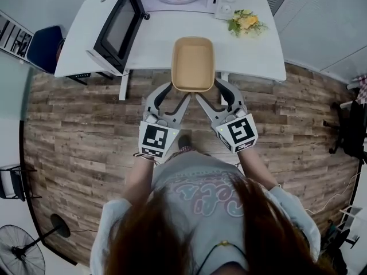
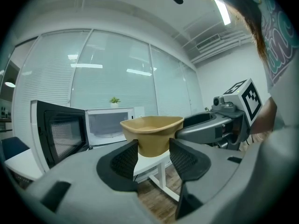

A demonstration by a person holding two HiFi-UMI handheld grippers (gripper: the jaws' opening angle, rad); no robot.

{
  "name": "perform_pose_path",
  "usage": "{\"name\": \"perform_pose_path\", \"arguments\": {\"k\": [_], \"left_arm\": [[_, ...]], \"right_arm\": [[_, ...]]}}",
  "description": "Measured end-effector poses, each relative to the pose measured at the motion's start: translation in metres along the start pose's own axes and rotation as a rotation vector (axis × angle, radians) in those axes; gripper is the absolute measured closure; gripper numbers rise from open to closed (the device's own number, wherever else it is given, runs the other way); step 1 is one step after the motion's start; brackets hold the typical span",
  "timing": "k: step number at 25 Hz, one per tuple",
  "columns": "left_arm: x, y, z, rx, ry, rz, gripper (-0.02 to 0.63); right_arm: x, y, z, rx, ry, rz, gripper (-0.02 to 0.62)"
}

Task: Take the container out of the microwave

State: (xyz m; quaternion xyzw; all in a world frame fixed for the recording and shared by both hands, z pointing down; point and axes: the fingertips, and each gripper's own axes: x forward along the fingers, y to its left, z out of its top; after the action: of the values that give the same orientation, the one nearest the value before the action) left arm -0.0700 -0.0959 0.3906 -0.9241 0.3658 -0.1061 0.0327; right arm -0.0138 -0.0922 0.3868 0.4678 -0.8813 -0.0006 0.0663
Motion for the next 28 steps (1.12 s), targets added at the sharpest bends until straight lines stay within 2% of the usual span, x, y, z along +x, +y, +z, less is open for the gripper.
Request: {"name": "perform_pose_path", "arguments": {"k": [16, 28], "left_arm": [[-0.019, -0.031, 0.006, -0.009, 0.001, 0.019, 0.397], [-0.023, -0.031, 0.009, -0.002, -0.006, 0.034, 0.397]], "right_arm": [[-0.034, 0.011, 0.002, -0.007, -0.010, 0.025, 0.351], [-0.035, 0.015, 0.005, -0.010, -0.024, 0.029, 0.354]]}}
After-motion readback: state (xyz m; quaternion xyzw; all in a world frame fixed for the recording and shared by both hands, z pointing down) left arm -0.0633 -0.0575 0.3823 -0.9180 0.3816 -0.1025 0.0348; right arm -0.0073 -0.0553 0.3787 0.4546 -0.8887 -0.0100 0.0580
